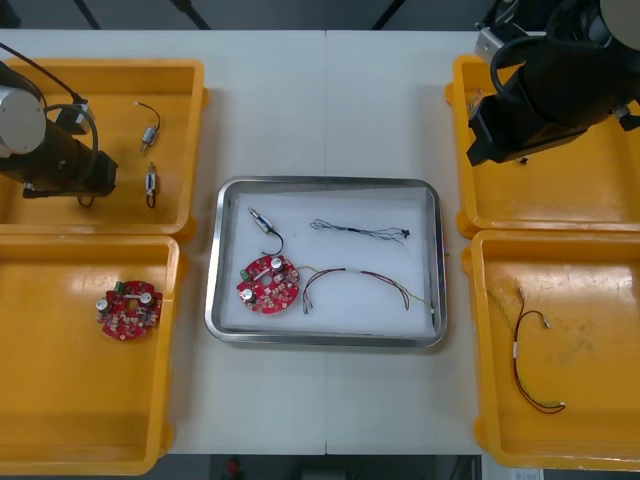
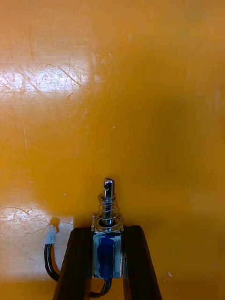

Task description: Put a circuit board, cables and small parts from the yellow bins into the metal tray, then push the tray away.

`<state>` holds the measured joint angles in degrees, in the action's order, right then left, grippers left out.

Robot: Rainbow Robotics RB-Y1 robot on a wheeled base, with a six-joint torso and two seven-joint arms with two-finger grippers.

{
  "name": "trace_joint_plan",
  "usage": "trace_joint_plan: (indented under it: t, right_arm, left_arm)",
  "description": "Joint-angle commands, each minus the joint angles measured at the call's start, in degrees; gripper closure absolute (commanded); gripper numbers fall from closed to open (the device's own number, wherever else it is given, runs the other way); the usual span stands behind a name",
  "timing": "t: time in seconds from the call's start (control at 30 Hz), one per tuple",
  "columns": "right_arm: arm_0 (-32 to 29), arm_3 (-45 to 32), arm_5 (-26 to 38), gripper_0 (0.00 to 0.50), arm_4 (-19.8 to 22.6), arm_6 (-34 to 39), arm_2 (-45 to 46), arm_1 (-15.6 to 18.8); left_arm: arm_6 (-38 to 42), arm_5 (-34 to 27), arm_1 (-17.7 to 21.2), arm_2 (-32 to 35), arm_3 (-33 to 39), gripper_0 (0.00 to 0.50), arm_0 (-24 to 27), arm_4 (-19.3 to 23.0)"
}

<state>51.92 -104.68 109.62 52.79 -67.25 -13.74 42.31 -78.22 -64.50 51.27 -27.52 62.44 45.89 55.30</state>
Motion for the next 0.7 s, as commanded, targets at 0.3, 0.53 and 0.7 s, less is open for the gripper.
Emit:
trace_joint_plan:
  t: [0.3,0.53,0.7]
  right_arm:
    - [-10.09,-10.01,0.38,0.000,-0.31,12.76,7.94,6.03]
    - [-14.75,-11.33,0.38,0.000,0.56,12.93,12.07,7.70]
    - [-17.82,-11.24,0.38,0.000,0.48,12.14,14.53,9.01]
  left_arm:
    - [-6.68,1.48,-0.47,0.18,-1.00,0.500,-0.36,0.86]
    - [-7.56,0.60,1.46,1.77,-0.12,0.500,1.57,1.21]
    - [-7.30,-2.21,3.57,1.77,0.23,0.500,4.73,1.91]
